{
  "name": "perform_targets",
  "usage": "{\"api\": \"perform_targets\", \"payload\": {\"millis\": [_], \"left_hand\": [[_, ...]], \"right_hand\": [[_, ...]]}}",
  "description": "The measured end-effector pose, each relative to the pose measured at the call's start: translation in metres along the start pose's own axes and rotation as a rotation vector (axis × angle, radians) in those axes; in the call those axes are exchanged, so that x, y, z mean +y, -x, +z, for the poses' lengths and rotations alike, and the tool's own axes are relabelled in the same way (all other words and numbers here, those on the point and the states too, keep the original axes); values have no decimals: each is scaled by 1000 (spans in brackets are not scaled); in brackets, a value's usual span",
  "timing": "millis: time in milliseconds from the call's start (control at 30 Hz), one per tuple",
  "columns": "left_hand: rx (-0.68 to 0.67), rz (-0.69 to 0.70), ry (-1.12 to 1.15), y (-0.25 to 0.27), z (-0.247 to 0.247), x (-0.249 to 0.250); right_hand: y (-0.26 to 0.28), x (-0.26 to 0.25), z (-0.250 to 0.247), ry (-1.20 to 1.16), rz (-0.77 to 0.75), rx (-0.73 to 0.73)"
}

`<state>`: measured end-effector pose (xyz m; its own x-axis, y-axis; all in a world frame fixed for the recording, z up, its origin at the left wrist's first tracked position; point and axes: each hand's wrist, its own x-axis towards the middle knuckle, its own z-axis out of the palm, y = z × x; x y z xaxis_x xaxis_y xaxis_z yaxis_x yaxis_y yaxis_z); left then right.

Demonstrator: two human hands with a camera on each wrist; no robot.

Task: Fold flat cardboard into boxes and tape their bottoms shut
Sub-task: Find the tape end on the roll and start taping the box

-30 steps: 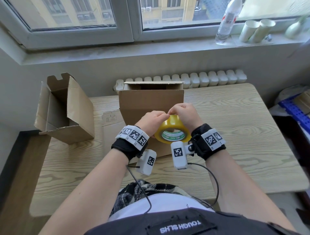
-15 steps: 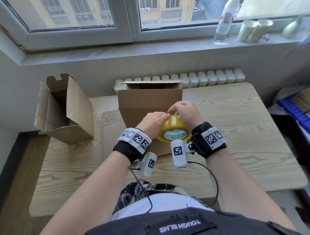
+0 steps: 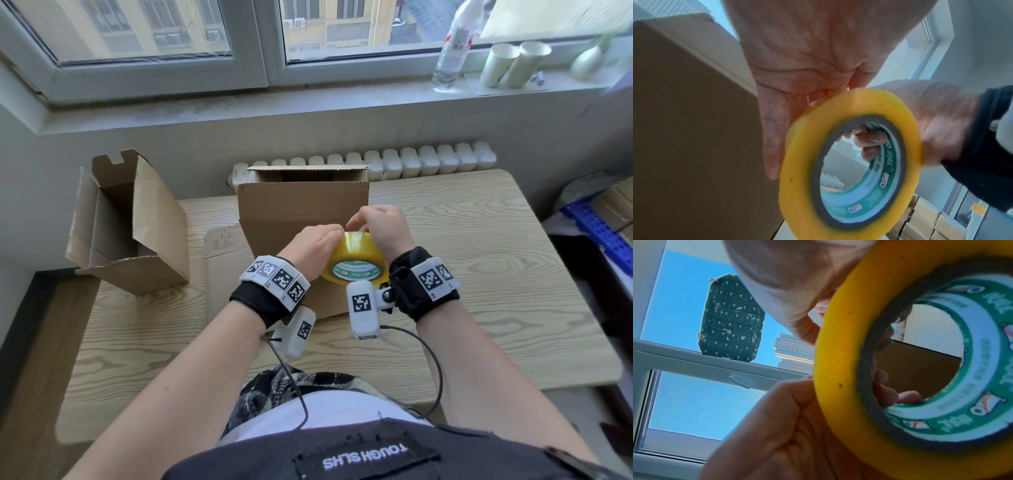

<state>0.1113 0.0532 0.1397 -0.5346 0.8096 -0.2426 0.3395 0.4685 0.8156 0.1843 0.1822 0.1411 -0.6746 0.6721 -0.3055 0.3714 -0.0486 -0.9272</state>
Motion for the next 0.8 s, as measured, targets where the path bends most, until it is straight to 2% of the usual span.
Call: {"api": "perform_targets", "payload": {"millis": [233,433,800], "left_hand": [[47,58,-70,-4,1,-6],[90,95,-42,-3,-3,-8],[23,137,12,-7,-32,22]], "right_hand": [[-1,-2,2,-38,1,48],[2,-6,5,-39,-18,81],[4,-36,-7,-73,-116,113]]}}
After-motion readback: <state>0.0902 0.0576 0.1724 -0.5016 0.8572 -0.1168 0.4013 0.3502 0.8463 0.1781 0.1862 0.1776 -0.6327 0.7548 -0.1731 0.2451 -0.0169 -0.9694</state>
